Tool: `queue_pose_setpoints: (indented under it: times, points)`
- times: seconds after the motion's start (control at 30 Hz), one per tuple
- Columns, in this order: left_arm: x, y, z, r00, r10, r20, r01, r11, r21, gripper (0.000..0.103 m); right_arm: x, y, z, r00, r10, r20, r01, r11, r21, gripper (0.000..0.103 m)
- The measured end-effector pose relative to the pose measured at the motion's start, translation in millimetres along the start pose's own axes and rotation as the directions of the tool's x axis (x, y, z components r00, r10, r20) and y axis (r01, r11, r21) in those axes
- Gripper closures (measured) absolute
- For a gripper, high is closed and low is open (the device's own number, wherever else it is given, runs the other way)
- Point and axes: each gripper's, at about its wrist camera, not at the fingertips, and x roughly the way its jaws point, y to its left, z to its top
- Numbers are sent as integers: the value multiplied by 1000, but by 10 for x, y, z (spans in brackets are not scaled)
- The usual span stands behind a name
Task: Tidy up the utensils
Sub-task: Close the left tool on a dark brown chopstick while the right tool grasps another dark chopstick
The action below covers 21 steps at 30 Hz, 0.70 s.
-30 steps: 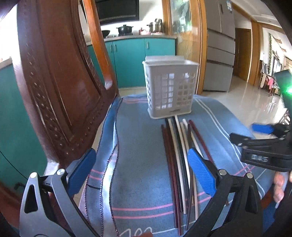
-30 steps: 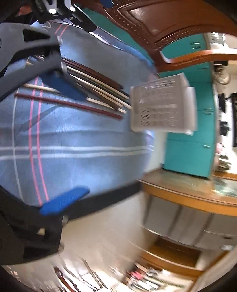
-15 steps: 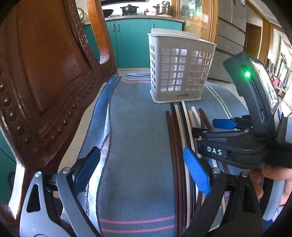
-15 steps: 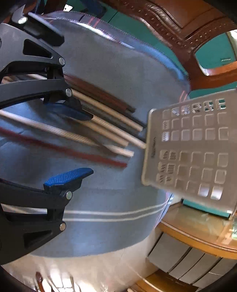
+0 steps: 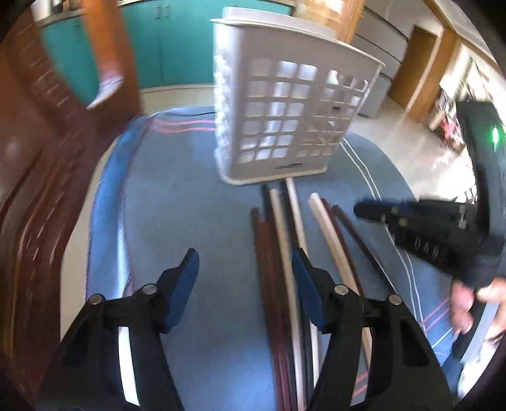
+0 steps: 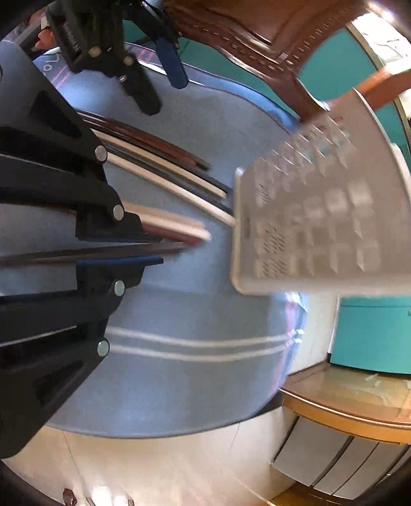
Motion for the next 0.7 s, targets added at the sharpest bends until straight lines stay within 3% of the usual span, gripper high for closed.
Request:
queue_pose_setpoints:
  times: [0.07,0.13,0.2,0.37,0.43,0.5,0.57,0.63,0.7]
  points:
    - [128,-71,41,1000,1,-28,0,1000,29,54,2,-51,125,1000,15,21,-15,1000,17,94]
    - [248,-97,-1,998,2,-61,0,1000,25,69,-42,-78,162,998,39,57,-41,999,33,84]
    - [308,-133,-44,998,-2,-56,4,1000,27,71,-83,-237,76,995,67,79,-71,996,57,73]
    - [338,-156,-124,1000,-7,-26,6,1000,-18,74,-21,-303,-87,999,39,13,-39,999,35,66]
    - [367,-244,-165,999,30,-18,-30,1000,-2,70,-19,-235,-117,1000,24,18,-24,1000,14,60]
    - [429,-409,-227,994,110,12,-111,991,70,70,-21,-210,-151,1000,22,17,-22,1000,4,59]
    - [400,-411,-204,990,141,26,-142,987,79,70,-34,-173,-216,1000,22,15,-22,1000,-6,59]
    - [403,-416,-210,994,109,24,-111,992,56,82,-38,-155,-263,1000,14,13,-14,1000,-14,58]
    - [399,-434,-235,992,118,32,-120,992,46,83,-52,-125,-320,1000,7,13,-6,1000,-16,58]
